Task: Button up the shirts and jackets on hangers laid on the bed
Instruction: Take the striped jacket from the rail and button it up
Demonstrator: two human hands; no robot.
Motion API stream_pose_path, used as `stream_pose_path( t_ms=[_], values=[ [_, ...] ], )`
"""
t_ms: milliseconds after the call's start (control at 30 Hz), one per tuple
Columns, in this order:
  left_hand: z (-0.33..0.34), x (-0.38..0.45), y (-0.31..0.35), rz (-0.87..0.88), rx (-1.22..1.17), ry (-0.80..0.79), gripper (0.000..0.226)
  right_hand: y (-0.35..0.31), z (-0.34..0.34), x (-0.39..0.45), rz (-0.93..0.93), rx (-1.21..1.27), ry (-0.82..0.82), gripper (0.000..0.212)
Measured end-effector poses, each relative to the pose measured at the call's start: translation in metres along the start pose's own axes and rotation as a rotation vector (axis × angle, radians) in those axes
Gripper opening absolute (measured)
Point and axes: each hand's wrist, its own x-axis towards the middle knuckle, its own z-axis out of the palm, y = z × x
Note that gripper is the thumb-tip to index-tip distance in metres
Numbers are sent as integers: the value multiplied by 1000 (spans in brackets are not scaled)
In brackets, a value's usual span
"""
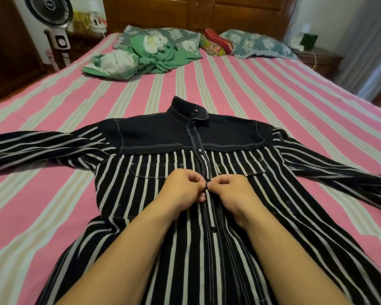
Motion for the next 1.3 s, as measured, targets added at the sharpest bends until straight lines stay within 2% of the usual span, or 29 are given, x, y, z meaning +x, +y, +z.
stream_pose_path(
  t_ms=[200,433,533,600,700,800,867,933,1033,1133,1233,1300],
  values=[
    [1,3,0,-28,-115,8,12,3,0,-2,-25,139,60,12],
    [0,9,-4,-79,-294,3,12,3,-6,-3,-2,277,-74,18],
    [2,6,-3,-39,-211,21,20,6,-6,0,-13,230,-81,22],
    [5,4,-3,11,-7,34,25,8,-4,2,-24,191,-87,27],
    [10,2,-4,104,228,138,18,7,-3,1,-26,195,-86,29],
    [7,2,-3,98,119,144,11,4,-3,-4,-54,212,-51,23],
    [5,1,-2,37,-23,136,6,5,0,-5,-142,40,19,19],
    [3,0,0,4,-133,154,9,4,3,-4,-252,-240,90,17],
    [2,0,-1,-3,-147,142,15,3,5,-3,-341,-490,131,18],
    [2,2,-3,51,-20,100,11,5,4,3,-329,-564,149,12],
    [7,-2,-2,124,220,132,6,6,8,5,-280,-598,145,5],
    [12,-12,3,132,400,153,7,0,10,3,-215,-546,111,8]
  ],
)
